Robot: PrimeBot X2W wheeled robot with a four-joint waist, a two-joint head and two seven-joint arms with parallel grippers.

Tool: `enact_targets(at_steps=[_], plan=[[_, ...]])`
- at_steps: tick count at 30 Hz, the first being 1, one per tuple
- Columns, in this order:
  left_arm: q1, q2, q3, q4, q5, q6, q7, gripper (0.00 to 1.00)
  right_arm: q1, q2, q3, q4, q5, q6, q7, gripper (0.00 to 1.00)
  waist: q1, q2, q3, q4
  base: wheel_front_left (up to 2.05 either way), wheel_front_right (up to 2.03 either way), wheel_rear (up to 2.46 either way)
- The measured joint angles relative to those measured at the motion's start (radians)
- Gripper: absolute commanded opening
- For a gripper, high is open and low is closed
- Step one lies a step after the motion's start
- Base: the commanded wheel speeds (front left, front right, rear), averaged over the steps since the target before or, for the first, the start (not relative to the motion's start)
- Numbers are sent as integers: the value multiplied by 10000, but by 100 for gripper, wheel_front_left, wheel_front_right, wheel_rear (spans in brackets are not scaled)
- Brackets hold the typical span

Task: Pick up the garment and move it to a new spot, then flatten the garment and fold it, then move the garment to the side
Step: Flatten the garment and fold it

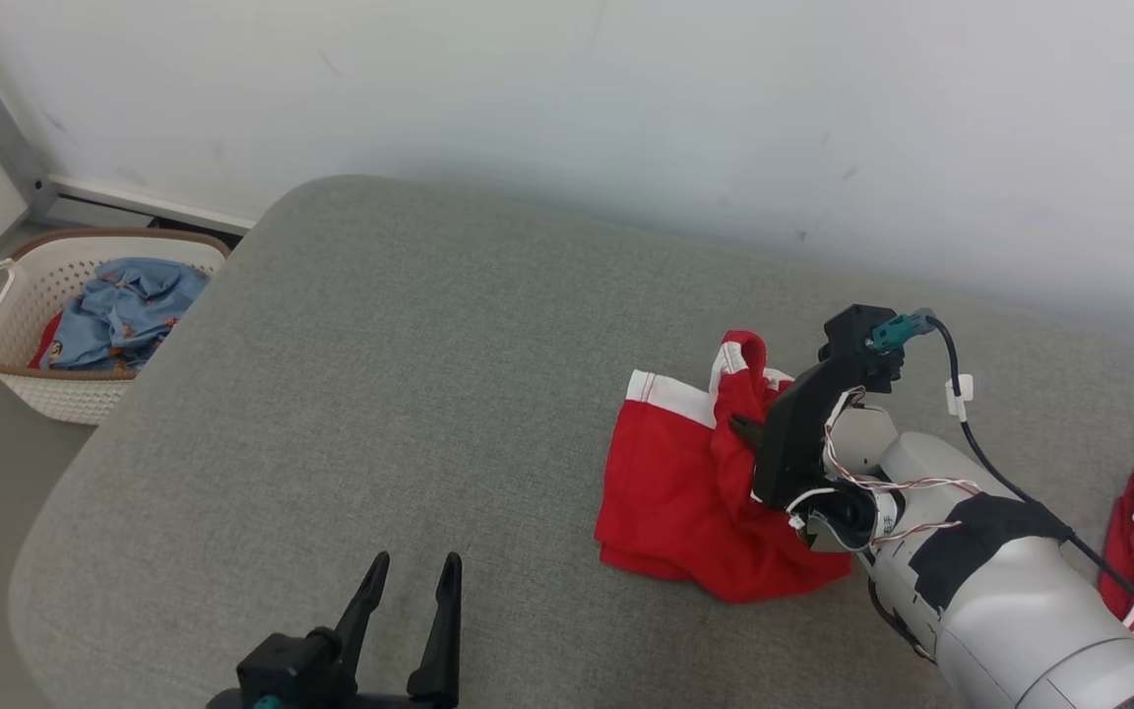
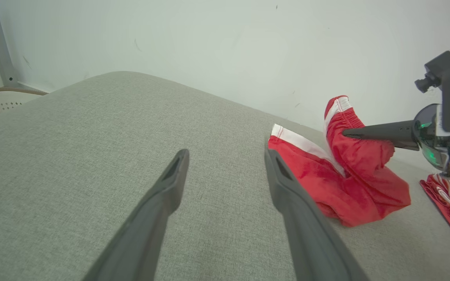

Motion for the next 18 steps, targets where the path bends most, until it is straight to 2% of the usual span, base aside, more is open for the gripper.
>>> enact_targets(at_steps=[10, 18], plan=[[-241, -138, -77, 199, 0, 4, -84, 100, -168, 46, 282, 403, 107, 150, 487, 0, 1, 0, 209, 225, 0, 0, 0], [-383, -203, -174, 324, 0, 15, -98, 100, -171, 50, 658, 209, 309, 299, 583, 0, 0, 0, 199, 266, 0, 0, 0]])
